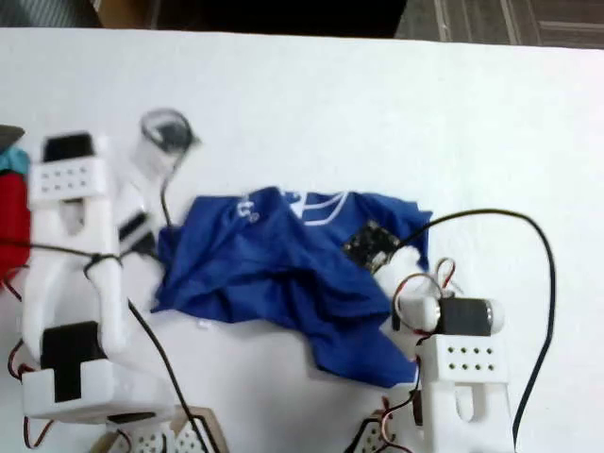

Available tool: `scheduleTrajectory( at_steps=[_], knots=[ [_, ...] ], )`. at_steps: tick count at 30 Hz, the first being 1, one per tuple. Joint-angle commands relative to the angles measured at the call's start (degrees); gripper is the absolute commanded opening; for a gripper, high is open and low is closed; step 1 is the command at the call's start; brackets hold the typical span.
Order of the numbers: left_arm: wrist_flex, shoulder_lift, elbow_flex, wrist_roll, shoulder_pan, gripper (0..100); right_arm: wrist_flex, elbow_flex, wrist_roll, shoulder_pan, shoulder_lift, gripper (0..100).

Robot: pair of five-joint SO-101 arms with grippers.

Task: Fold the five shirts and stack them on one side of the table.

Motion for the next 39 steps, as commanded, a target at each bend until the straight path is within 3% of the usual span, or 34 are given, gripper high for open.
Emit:
scheduleTrajectory(
  at_steps=[1, 5, 12, 19, 33, 39],
  knots=[
    [2.02, -1.85, -6.37, 1.41, 0.79, 16, -0.84, -8.00, -2.02, -0.04, -1.63, 28.3],
    [0.18, 1.76, 1.54, 1.93, 4.66, 15, -2.07, -12.40, -3.16, -0.04, -1.10, 28.3],
    [-14.07, 10.73, 16.31, 4.66, 6.59, 15, -3.65, -10.02, -4.84, 0.04, -1.10, 28.3],
    [-21.54, 18.20, 16.04, 6.77, 6.42, 15, -3.82, -6.51, -4.84, -0.04, -1.54, 28.3],
    [-22.68, 18.90, 6.90, 17.49, 5.71, 16, -3.91, -4.48, -4.75, -0.40, -1.63, 28.3],
    [-14.68, 18.90, -1.36, 21.19, 5.89, 16, -3.91, -4.48, -4.66, -0.04, -1.63, 28.3]
  ],
)
